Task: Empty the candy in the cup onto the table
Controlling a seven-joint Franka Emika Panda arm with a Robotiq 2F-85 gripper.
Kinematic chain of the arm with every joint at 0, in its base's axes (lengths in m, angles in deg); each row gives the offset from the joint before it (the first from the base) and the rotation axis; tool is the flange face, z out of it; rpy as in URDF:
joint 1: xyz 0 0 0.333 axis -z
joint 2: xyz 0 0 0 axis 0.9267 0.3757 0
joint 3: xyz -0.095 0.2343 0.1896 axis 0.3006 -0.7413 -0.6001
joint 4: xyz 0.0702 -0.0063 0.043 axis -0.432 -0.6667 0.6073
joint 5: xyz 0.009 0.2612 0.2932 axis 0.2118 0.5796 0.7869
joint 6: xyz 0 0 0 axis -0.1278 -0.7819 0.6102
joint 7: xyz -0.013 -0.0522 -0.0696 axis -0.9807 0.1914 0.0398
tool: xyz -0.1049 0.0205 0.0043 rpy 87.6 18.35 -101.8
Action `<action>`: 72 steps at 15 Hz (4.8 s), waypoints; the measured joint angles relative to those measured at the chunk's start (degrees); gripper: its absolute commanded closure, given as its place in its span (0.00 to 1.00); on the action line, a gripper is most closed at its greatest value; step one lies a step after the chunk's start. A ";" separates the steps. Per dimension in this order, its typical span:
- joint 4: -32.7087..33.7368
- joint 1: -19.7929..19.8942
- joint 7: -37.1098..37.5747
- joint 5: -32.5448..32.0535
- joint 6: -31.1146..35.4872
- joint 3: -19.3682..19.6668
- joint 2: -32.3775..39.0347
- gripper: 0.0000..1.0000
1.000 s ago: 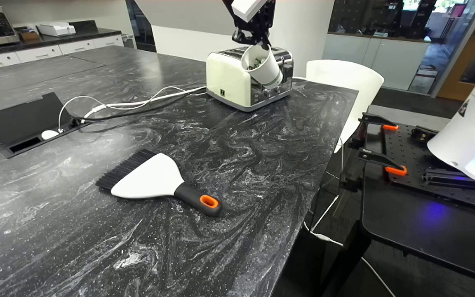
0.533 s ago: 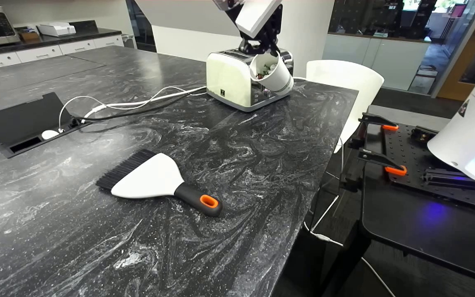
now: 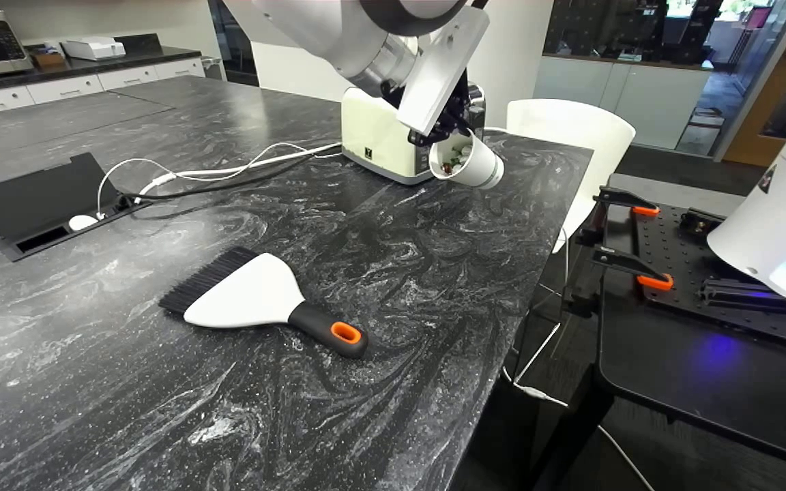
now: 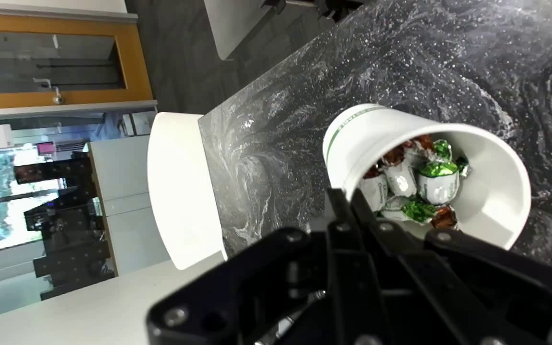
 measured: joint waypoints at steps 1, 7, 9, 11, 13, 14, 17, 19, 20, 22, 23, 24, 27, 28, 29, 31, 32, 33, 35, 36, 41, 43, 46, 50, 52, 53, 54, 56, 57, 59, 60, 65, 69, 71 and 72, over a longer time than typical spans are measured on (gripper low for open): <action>0.91 -0.07 0.00 0.07 -1.11 0.05 1.37 0.99; 8.11 -0.90 -0.14 0.68 -10.82 0.19 8.36 0.99; 10.89 -1.24 -0.37 0.91 -14.11 0.19 10.62 0.99; 13.69 -1.59 -0.93 0.92 -16.87 0.20 12.94 0.99; 16.33 -1.96 -2.22 0.74 -18.81 0.30 15.26 0.99; 17.51 -2.13 -3.00 0.51 -19.48 0.36 16.40 0.99; 20.76 -2.73 -5.58 -0.64 -21.19 0.83 19.76 0.99; 22.87 -3.30 -7.79 -1.48 -22.57 1.63 21.96 0.99; 23.87 -3.50 -8.86 -1.99 -23.18 1.97 22.99 0.99; 25.88 -3.70 -10.93 -2.97 -24.46 2.43 24.97 0.99; 26.88 -3.79 -12.00 -3.36 -24.99 2.67 25.90 0.99; 27.82 -3.90 -12.94 -3.60 -25.41 2.95 26.74 0.99; 30.57 -4.14 -15.67 -4.26 -26.91 3.48 29.01 0.99; 31.45 -4.23 -16.61 -4.56 -27.55 3.62 29.66 0.99; 32.32 -4.33 -17.49 -4.85 -28.32 3.77 30.29 0.99; 33.98 -4.57 -19.27 -5.38 -29.88 4.14 31.41 0.99; 34.69 -4.73 -20.03 -5.70 -30.69 4.37 31.89 0.99; 35.34 -4.91 -20.97 -6.06 -31.54 4.62 32.35 0.99; 36.31 -5.01 -22.62 -7.04 -33.16 4.80 33.11 0.99; 36.68 -5.01 -23.36 -7.43 -33.90 4.86 33.45 0.99; 37.85 -5.00 -26.38 -9.32 -36.49 5.08 34.84 0.99; 38.16 -5.01 -27.21 -9.91 -36.91 5.09 35.26 0.99; 38.80 -5.05 -28.52 -11.16 -37.94 5.09 35.85 0.99; 39.68 -5.19 -30.57 -13.26 -39.39 5.09 36.38 0.99; 40.02 -5.36 -31.71 -14.51 -40.36 5.09 36.58 0.99; 40.35 -5.48 -32.27 -15.08 -40.77 5.09 36.77 0.99; 40.73 -5.64 -32.96 -15.70 -41.11 5.09 37.03 0.99; 41.65 -5.94 -33.77 -16.32 -41.62 5.09 37.59 0.99; 42.18 -6.07 -34.03 -16.40 -41.78 5.09 37.82 0.99; 43.09 -6.28 -34.14 -16.44 -42.01 5.09 38.07 0.99; 43.58 -6.37 -34.16 -16.44 -42.02 5.09 38.13 0.99; 45.22 -6.50 -34.16 -16.51 -42.14 5.08 38.22 0.99; 48.65 -6.15 -34.06 -12.22 -41.60 4.44 37.80 0.99; 50.31 -5.81 -34.00 -9.55 -41.24 3.73 36.34 0.99; 50.94 -5.66 -33.97 -8.23 -41.12 3.39 35.17 0.99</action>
